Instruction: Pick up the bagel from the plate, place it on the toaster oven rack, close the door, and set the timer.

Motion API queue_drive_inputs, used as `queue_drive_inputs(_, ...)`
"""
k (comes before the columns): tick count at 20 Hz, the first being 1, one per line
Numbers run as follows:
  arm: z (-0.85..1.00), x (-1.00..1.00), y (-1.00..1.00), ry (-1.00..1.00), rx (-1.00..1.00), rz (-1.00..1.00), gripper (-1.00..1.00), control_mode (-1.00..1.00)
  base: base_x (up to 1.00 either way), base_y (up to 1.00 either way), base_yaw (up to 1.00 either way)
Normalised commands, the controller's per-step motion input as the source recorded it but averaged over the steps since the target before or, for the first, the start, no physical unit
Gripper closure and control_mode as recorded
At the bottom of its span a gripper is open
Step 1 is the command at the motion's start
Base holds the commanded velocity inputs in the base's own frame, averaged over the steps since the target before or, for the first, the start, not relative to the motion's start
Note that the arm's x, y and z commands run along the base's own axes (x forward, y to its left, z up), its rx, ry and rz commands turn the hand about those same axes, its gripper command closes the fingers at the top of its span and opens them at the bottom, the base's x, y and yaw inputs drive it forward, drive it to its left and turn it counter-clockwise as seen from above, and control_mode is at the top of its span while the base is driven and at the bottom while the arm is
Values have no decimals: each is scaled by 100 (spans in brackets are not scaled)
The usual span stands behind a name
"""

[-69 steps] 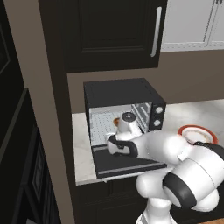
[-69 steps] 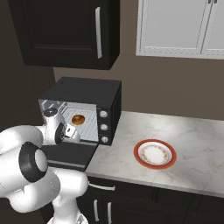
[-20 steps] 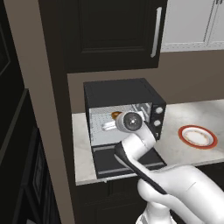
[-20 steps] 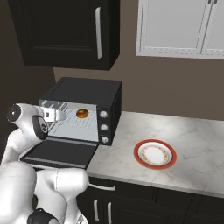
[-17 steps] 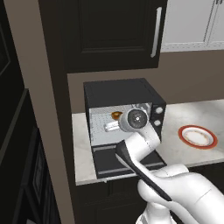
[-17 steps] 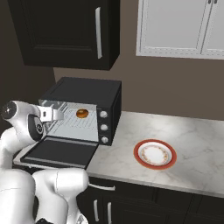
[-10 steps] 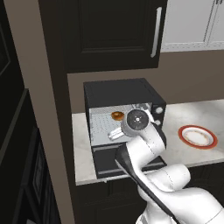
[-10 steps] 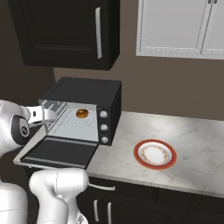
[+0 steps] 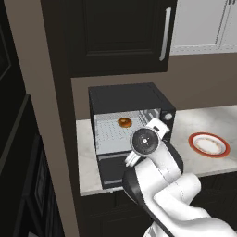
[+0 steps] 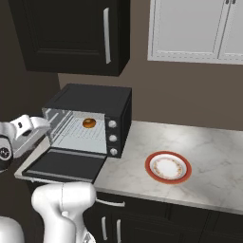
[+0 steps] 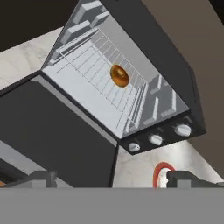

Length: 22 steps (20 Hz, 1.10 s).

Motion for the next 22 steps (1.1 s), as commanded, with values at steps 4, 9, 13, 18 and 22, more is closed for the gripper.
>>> queue_drive_inputs(4,-4,-58,-27,0,-28,24,-100,-100,0,0,0)
queue_drive_inputs(9,-8,-62,-19,2,-25,23,-100,-100,0,0,0)
queue_drive_inputs(13,-30,-56,-8,0,-19,22,-100,-100,0,0,0)
queue_drive_inputs(18,-65,-29,-1,-5,-16,23,-100,-100,0,0,0)
queue_drive_inputs(22,-100,0,0,-16,-14,21,-100,-100,0,0,0)
